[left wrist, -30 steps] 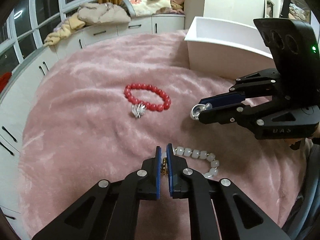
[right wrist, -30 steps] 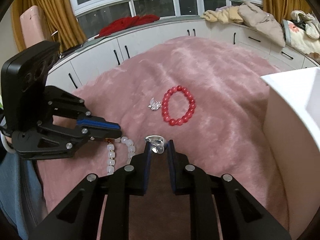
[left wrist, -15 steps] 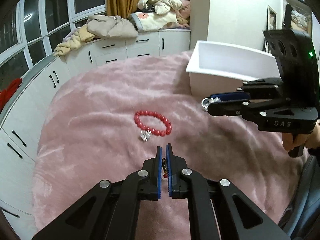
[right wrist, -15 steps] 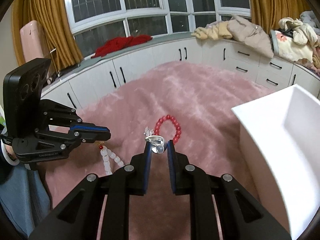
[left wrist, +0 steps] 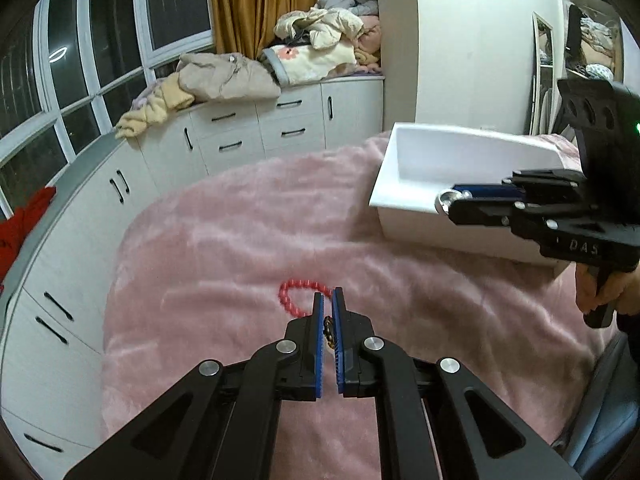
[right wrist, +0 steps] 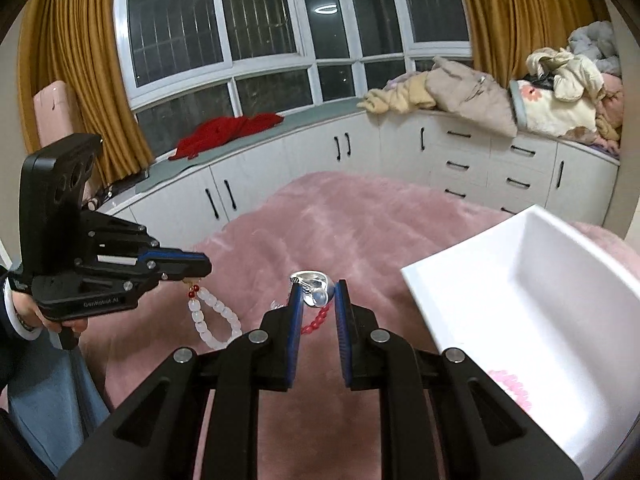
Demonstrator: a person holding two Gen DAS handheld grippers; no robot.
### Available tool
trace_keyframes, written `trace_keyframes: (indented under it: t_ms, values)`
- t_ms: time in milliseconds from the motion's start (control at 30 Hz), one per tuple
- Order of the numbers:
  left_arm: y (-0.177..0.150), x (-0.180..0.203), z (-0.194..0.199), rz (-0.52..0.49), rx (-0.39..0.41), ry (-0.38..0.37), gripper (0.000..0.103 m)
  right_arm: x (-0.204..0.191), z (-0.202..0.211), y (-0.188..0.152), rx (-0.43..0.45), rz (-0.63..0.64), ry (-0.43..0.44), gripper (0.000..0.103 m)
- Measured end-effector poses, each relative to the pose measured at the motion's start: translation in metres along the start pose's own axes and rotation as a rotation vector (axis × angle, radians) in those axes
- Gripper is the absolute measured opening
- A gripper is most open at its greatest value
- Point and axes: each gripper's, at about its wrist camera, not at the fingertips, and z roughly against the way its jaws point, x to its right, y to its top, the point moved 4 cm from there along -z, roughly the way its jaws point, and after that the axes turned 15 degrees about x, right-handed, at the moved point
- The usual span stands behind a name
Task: Organize jewelry
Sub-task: 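Carry the white bead bracelet and silver heart charm over the white box with both tools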
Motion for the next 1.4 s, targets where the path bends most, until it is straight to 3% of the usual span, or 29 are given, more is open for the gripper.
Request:
trace_keyframes:
  t_ms: [533, 867, 1100, 1400]
  values:
    - [0.107, 0.044, -0.036, -0.013, 0.045, -0.065, 0.009, 0.051, 0.063, 0.041, 0.05, -0.002, -0.125, 0.017]
    - [0.147, 0.096, -0.089, -0.009, 0.03, -0.136, 0.01, 0.101, 0.092, 0.039, -0.005, 0.007, -0.293, 0.017]
    - [0.145, 0.127, -0.144, 0.055, -0.032, -0.174, 0.01, 0.121, 0.085, 0.024, -0.078, 0.048, -0.366, 0.017]
    - [0.114, 0.153, -0.213, -0.004, -0.158, -0.178, 0.01, 0.123, 0.049, -0.019, -0.304, 0.191, -0.441, 0.017]
